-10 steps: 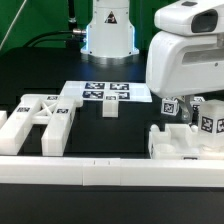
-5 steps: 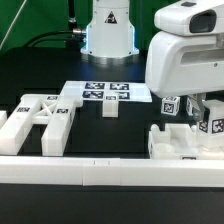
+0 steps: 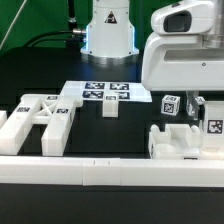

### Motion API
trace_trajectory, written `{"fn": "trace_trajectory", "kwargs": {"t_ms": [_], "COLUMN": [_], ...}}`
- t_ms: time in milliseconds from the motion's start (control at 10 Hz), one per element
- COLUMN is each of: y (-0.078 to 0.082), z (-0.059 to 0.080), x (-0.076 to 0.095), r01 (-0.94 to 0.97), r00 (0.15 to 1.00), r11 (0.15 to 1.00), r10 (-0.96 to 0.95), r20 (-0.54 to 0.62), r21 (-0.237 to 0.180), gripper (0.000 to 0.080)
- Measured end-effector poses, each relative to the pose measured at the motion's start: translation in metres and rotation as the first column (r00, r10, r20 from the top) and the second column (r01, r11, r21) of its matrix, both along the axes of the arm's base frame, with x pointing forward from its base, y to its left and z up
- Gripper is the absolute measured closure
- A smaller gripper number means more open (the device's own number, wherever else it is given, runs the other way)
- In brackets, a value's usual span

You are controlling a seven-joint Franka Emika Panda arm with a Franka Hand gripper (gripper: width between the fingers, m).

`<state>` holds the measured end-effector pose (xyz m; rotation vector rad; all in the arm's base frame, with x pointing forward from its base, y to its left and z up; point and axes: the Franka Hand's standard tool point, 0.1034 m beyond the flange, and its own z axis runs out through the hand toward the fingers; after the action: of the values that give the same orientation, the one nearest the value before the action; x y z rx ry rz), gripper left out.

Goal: Assemble chair

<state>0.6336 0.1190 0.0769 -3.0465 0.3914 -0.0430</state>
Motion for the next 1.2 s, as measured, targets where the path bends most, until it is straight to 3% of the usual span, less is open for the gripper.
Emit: {"fn": "trace_trajectory", "kwargs": {"t_ms": [300,600,800,900,1000,1200], "y": [0.0030,0.0027,0.0029,0.0023,0.0011,0.0039], "z": [-0.0005,-0.0008,-0.0008,-0.0009,-0.0007,0.0009], "x": [-0.0025,-0.0023,-0.0021,-0.0022,-0.0026,-0.0015], "r01": [0.273,0.518,0.512,0.477,0.375,0.321], "r00": [0.962,0.854,0.858,0.878,0.926,0.946], "r11": [0.962,0.855,0.859,0.879,0.927,0.947], "r10": [-0.273,-0.517,-0.511,-0.476,-0.374,-0.321], "r20": [-0.029,-0.057,-0.055,-0.053,-0.049,-0.044], "r21": [0.001,0.009,0.012,0.011,0.009,0.011], "gripper": [0.0512,0.0512,0.0507,0.0304,0.0185,0.0155]}}
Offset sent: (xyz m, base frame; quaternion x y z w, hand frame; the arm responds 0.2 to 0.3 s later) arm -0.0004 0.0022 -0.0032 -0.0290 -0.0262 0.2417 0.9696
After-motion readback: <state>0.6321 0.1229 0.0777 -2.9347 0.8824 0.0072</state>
